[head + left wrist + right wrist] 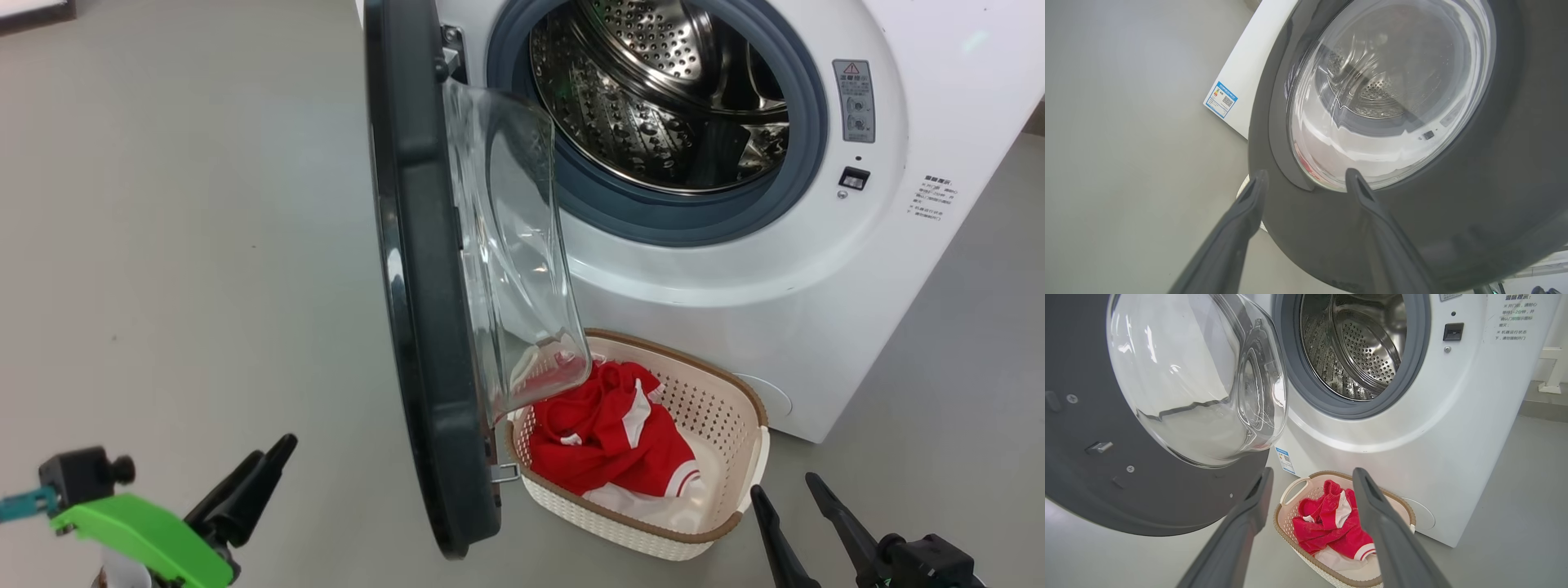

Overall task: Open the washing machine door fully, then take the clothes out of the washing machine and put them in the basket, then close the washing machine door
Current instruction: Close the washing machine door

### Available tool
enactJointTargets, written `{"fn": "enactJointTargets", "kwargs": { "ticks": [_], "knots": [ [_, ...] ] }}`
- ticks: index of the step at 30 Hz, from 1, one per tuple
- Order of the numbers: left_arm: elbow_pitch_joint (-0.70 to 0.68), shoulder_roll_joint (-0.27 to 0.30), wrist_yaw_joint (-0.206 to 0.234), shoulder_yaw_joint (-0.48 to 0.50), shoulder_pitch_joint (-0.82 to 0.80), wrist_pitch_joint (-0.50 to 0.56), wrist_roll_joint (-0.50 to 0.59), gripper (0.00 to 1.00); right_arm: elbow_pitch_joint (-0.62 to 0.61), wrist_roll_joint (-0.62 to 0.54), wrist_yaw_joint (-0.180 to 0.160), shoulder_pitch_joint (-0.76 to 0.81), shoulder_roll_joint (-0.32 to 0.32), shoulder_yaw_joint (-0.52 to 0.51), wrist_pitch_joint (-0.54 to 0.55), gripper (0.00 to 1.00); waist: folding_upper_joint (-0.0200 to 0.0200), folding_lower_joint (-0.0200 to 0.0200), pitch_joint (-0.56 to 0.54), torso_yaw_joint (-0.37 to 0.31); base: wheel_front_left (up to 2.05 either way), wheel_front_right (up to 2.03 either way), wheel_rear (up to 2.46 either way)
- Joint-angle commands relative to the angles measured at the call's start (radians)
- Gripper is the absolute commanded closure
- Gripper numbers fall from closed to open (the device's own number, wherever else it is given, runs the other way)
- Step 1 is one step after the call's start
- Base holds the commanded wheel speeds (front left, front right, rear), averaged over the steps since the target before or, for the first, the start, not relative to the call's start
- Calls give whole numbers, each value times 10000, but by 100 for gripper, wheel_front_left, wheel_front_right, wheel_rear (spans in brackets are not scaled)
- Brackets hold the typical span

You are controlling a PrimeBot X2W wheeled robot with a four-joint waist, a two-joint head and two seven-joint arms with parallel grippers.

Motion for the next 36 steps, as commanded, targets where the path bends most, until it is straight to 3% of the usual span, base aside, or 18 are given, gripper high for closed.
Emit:
{"fn": "enactJointTargets", "kwargs": {
  "ticks": [1, 11, 17, 23, 36],
  "knots": [
    [-101, 362, -63, 436, -165, -217, 20, 0, -238, -22, 63, -206, -171, 241, -65, 0, 0, 0, 27, -23, 0, 0, 0],
    [635, 107, -63, 116, 444, -2303, 412, 0, -227, -25, 63, -301, -213, 150, -65, 0, 0, 0, 196, -192, 0, 0, 0],
    [1387, 45, -63, -614, 510, -3592, 1455, 0, -242, -18, 63, -377, -258, 114, -65, 0, 0, 0, 263, -225, 0, 0, 0],
    [1975, -137, -63, -799, 407, -4061, 2506, 0, -259, -10, 63, -503, -364, 33, -65, 0, 0, 0, 323, -244, 0, 0, 0],
    [975, -1867, -63, 2547, 1208, -4089, 7509, 0, -396, -23, 63, -670, -437, -260, -65, 0, 0, 0, 341, -278, 0, 0, 0]
  ]
}}
